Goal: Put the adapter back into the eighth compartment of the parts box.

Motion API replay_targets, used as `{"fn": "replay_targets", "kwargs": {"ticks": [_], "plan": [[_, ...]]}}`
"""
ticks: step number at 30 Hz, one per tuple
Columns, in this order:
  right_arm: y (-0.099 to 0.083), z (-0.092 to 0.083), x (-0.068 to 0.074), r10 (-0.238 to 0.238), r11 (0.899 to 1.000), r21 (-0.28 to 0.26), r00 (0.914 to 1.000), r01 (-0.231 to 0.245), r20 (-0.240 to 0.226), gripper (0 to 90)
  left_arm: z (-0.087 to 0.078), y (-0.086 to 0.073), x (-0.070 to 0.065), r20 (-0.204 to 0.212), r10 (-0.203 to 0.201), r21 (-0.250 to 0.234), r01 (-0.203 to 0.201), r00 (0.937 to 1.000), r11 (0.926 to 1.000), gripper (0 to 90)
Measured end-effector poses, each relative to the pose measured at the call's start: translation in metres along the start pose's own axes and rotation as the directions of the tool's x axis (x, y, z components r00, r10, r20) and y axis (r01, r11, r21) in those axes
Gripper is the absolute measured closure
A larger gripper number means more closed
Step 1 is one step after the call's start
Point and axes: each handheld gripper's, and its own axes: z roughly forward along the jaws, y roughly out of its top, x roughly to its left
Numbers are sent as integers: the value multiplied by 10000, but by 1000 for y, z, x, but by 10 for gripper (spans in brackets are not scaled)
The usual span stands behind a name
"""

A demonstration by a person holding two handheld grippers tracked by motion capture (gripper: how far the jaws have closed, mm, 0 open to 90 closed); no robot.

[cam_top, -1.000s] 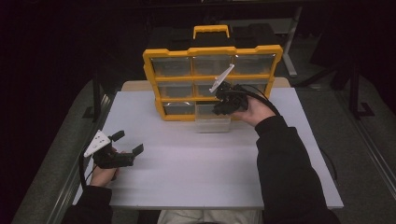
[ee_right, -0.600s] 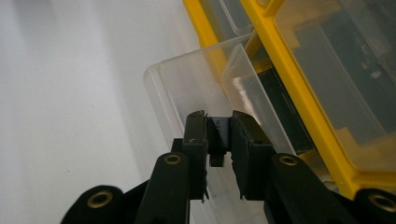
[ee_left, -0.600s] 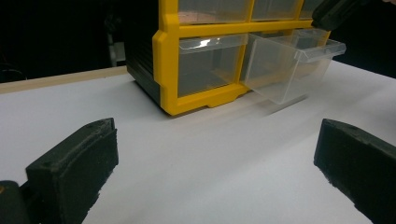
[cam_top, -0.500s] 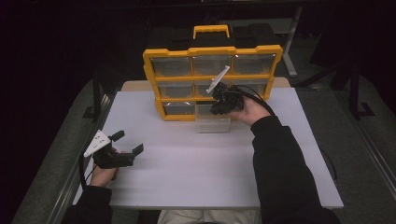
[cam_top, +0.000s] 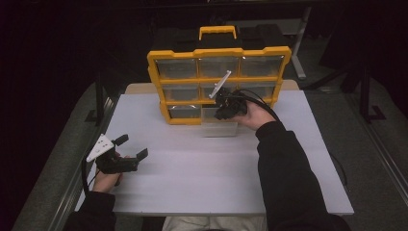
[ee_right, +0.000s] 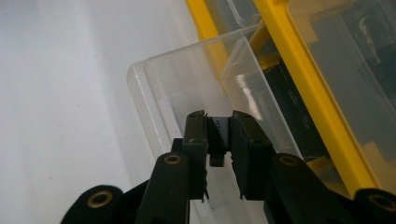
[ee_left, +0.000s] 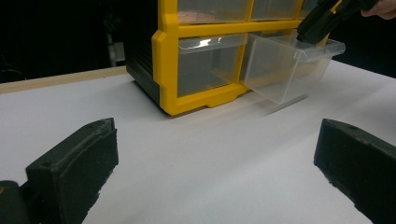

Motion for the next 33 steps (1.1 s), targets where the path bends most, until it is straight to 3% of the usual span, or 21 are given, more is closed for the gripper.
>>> {"fn": "replay_targets", "kwargs": {"ticks": [8,15,18,24,31,33], "plan": [[0,4,-1,36,10000,86,10000,-36,-35,742,0,0,0,0,11,22,-11,10000,10000,0],[-2,2,-1,129,9999,97,9999,-128,-22,658,1,0,0,13,10,38,-11,10000,10000,0],[-2,-3,-2,332,9994,-24,9994,-332,64,577,1,0,0,17,10,40,-10,10000,10000,0],[-3,-9,-1,646,9978,-130,9979,-644,91,505,1,-1,-1,33,17,48,-17,10000,10000,0],[-7,-20,1,1020,9947,-183,9945,-1016,228,289,1,-1,-1,33,3,46,-3,10000,10000,0],[-8,-22,0,1058,9942,-219,9942,-1054,172,277,1,-1,-1,33,-1,47,1,10000,10000,0]]}}
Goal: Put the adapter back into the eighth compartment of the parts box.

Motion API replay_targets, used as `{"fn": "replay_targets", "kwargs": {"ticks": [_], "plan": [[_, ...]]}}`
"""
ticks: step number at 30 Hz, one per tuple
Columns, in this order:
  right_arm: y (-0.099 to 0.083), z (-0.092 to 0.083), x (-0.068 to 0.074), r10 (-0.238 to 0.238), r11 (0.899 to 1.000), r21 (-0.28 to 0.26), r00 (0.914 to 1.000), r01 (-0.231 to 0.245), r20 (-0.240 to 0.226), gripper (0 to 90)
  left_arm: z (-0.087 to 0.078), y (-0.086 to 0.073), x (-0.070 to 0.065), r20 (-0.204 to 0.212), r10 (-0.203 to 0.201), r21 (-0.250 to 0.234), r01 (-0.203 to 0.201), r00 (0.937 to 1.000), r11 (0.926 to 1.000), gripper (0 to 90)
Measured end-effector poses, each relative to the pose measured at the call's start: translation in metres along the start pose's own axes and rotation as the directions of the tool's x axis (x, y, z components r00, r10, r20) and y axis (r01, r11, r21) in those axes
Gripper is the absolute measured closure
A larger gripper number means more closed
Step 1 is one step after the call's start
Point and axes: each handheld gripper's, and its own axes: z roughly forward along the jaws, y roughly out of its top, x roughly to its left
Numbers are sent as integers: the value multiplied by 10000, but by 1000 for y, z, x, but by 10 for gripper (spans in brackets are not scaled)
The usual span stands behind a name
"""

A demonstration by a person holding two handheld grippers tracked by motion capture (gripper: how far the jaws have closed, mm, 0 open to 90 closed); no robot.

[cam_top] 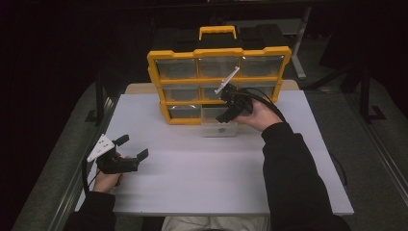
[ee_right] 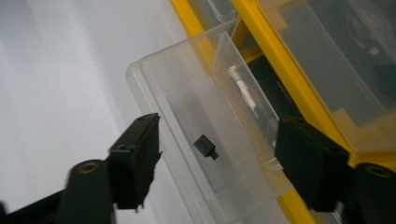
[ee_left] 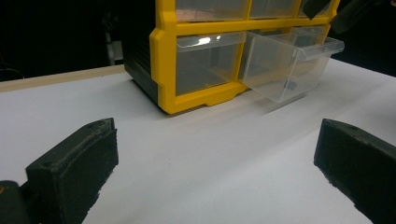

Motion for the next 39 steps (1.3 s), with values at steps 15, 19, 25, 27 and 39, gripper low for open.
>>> {"fn": "replay_targets", "kwargs": {"ticks": [15,19,25,27,39], "plan": [[-24,-23,-2,552,9960,-696,9984,-560,-139,0,0,0,0,-4,-23,15,23,10000,10000,0],[-33,-28,-3,731,9929,-931,9972,-741,-141,0,0,0,0,-18,-40,20,40,10000,10000,0],[-44,-33,-4,931,9876,-1252,9955,-944,-163,0,0,-1,0,-33,-50,38,50,10000,10000,0],[-49,-34,-4,971,9866,-1302,9952,-981,-135,0,0,-1,0,-38,-53,39,53,10000,10000,0],[-73,-37,-1,1253,9801,-1544,9921,-1247,-60,0,1,-1,0,-45,-36,83,37,10000,10000,0]]}}
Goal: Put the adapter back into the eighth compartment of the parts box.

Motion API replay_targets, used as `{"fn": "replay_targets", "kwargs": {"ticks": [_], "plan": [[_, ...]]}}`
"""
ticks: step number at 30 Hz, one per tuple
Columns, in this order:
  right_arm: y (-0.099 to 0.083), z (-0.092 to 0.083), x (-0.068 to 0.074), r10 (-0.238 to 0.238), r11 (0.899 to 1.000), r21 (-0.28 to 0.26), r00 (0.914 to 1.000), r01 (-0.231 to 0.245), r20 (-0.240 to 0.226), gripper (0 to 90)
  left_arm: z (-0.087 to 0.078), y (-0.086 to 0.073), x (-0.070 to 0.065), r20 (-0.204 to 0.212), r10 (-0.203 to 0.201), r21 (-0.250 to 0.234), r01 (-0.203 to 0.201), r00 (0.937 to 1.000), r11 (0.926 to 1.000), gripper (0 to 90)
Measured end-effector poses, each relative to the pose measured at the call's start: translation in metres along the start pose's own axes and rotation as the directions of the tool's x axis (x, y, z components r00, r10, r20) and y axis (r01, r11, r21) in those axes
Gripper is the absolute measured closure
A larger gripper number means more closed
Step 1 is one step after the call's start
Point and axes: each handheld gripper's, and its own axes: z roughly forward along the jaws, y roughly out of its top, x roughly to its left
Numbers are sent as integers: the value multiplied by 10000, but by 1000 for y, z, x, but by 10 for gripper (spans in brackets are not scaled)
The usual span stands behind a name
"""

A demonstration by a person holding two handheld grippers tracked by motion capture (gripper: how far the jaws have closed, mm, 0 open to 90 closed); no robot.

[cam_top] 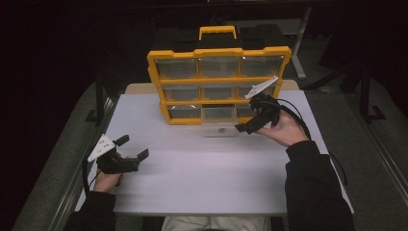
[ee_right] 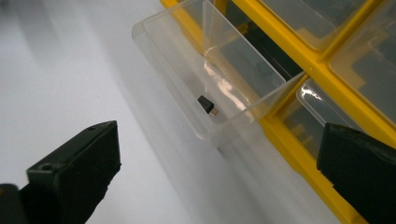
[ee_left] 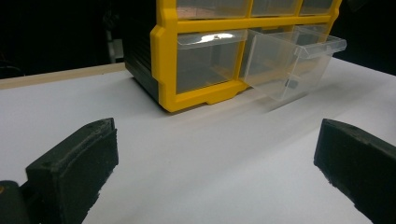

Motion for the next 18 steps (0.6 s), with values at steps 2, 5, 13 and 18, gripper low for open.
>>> {"fn": "replay_targets", "kwargs": {"ticks": [2,5,13,18], "plan": [[-1,-1,0,-37,10000,-52,10000,37,-4,0,0,0,0,-2,-1,-1,1,10000,10000,0],[-7,-5,1,22,9999,-111,10000,-22,46,0,0,0,0,-6,-9,-1,9,10000,10000,0],[-23,-9,-2,185,9996,-192,9998,-183,112,0,0,0,0,-15,2,18,-2,10000,10000,0],[-35,-11,-4,342,9991,-265,9993,-338,152,0,0,0,0,-23,4,18,-4,10000,10000,0]]}}
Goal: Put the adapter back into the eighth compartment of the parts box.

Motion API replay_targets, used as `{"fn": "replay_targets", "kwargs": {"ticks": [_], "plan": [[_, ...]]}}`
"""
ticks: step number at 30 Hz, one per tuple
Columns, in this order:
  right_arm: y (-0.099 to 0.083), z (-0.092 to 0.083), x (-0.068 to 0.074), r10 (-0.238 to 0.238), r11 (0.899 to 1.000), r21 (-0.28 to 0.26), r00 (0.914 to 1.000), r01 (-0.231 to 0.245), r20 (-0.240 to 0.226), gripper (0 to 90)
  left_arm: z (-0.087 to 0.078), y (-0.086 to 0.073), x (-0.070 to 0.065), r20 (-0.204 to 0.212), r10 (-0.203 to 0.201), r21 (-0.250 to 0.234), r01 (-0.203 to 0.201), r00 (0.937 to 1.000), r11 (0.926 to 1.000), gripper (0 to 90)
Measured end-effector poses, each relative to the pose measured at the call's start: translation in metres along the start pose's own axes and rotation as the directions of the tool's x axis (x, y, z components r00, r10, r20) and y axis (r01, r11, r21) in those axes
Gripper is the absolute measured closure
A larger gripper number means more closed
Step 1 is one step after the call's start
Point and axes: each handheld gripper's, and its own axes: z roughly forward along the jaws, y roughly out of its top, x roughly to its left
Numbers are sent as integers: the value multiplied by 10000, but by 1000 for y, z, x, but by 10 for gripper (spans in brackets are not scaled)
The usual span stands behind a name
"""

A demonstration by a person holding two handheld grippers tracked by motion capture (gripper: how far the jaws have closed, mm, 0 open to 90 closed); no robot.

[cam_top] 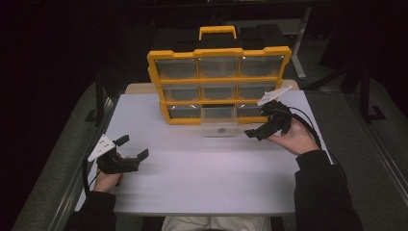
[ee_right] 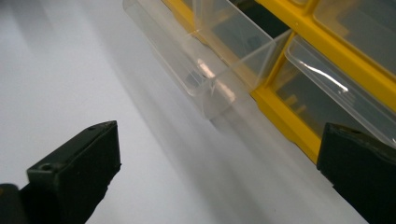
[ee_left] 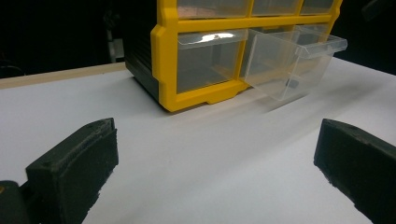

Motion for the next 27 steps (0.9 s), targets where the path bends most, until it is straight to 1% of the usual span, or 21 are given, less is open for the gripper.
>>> {"fn": "replay_targets", "kwargs": {"ticks": [3,4,5,7,9,11,12,13,16,17,19,21,27], "plan": [[-5,-2,-1,101,9999,-82,9999,-102,-15,0,0,0,0,-4,4,1,-4,10000,10000,0],[-9,-4,-2,180,9997,-187,9998,-181,-35,0,0,0,0,-5,6,-1,-6,10000,10000,0],[-9,-4,-2,180,9997,-187,9998,-181,-35,0,0,0,0,-5,6,-1,-6,10000,10000,0],[-16,-5,-2,238,9995,-215,9997,-239,-22,0,0,0,0,-10,1,-3,-1,10000,10000,0],[-19,-6,-2,263,9994,-229,9996,-264,-30,0,0,0,0,-14,5,2,-5,10000,10000,0],[-25,-8,-1,360,9990,-249,9994,-360,-25,0,0,0,0,-10,4,-11,-4,10000,10000,0],[-25,-8,-1,360,9990,-249,9994,-360,-25,0,0,0,0,-10,4,-11,-4,10000,10000,0],[-30,-10,1,399,9986,-352,9992,-401,-66,0,0,0,0,-8,7,-7,-7,10000,10000,0],[-35,-10,3,420,9983,-409,9991,-424,-103,0,1,0,0,-9,26,-8,-26,10000,10000,0],[-39,-10,4,413,9983,-402,9991,-417,-109,0,1,0,0,-5,23,-12,-23,10000,10000,0],[-43,-10,5,506,9979,-390,9986,-511,-134,0,1,0,0,-6,43,-3,-43,10000,10000,0],[-47,-11,5,483,9978,-458,9988,-488,-126,0,1,0,0,-16,41,4,-41,10000,10000,0],[-56,-11,6,614,9962,-602,9979,-625,-214,0,1,0,0,-24,42,5,-42,10000,10000,0]]}}
